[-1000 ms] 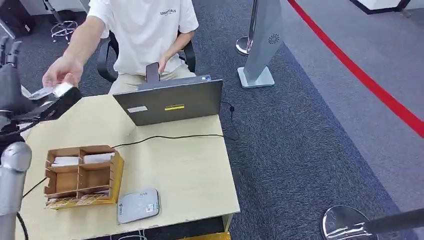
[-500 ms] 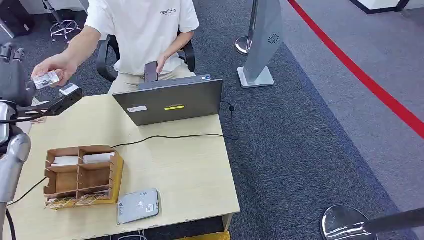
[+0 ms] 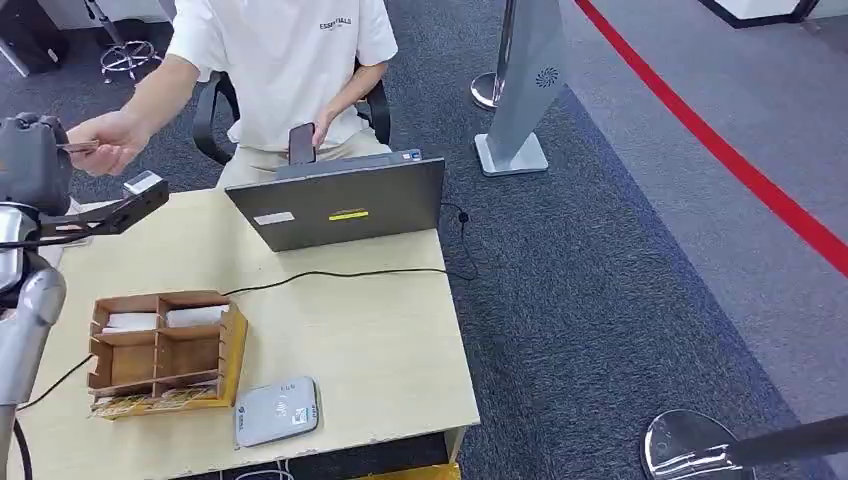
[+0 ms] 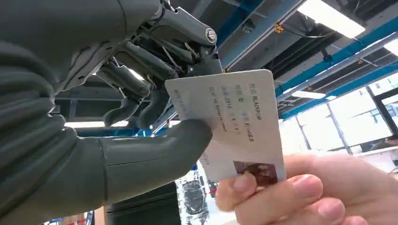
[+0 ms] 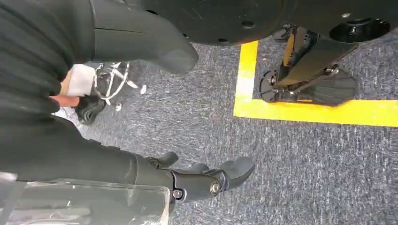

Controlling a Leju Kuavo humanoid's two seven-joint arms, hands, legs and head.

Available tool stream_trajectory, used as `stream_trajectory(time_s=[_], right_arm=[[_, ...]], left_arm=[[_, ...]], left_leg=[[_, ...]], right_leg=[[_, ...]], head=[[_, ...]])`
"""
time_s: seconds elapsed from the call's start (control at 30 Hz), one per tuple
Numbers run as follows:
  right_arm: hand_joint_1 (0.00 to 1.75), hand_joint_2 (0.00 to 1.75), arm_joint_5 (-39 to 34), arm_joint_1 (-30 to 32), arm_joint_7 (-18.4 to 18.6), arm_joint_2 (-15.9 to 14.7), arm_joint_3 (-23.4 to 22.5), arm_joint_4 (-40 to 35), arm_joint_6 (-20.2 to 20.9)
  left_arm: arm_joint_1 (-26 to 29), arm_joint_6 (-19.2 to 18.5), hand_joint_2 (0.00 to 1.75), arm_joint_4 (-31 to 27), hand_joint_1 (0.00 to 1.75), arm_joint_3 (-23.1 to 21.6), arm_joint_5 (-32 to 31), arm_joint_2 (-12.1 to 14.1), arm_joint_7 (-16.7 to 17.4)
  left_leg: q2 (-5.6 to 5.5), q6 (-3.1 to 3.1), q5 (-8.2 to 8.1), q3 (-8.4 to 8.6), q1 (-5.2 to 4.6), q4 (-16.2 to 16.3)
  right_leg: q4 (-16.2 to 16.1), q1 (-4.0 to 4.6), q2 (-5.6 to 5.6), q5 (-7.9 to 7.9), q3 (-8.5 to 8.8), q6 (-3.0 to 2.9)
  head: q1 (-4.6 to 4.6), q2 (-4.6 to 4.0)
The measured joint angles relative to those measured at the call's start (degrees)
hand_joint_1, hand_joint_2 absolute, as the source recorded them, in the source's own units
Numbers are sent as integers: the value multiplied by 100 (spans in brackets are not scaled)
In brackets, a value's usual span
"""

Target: Pass the card to the sensor for recognition and then transmit it.

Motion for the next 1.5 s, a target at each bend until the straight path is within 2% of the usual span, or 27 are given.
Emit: stream_trajectory(time_s=[0.23,0.43,0.63,1.0,1.1,1.23,1.37,1.5], right_arm=[[0,175,0,-2,0,2,0,2,0],[0,175,0,-11,-2,0,0,2,2],[0,175,2,-9,-2,0,0,4,0],[0,175,0,-6,-2,0,0,15,0],[0,175,-39,-7,0,9,0,20,-35],[0,175,-147,-38,133,146,-26,20,-308],[0,175,-242,-84,236,245,-50,33,-380],[0,175,-339,-103,238,293,-101,33,-424]], left_arm=[[-10,-7,175,7,175,-48,13,-9,2],[-72,-118,175,7,175,-81,127,-11,-173],[-4,306,175,-15,175,-81,203,-9,-146],[103,415,175,-89,175,-81,212,-15,-201],[260,555,175,-381,175,-98,282,-85,-363],[744,562,175,-1177,175,-293,435,-360,-481],[1314,321,175,-2057,175,-795,468,-638,-542],[1828,249,175,-2754,175,-1316,463,-780,-544]], left_leg=[[0,0,0,-1,0,0],[1,0,0,-1,0,0],[0,0,0,-2,0,0],[0,0,0,-2,0,0],[0,0,-1,-1,-2,0],[-3,1,-2,-7,-2,0],[0,9,-8,-7,-4,0],[1,10,-9,-7,-4,0]], right_leg=[[0,0,0,0,-1,0],[0,0,1,0,-1,0],[0,0,0,0,-1,0],[0,0,0,0,-1,0],[-1,-1,0,0,-1,0],[-4,-2,-2,-1,-1,1],[-7,-3,0,-2,-3,2],[-7,-4,0,-2,-4,2]], head=[[0,0],[0,0],[2,0],[2,0],[0,0],[4,0],[2,0],[4,0]])
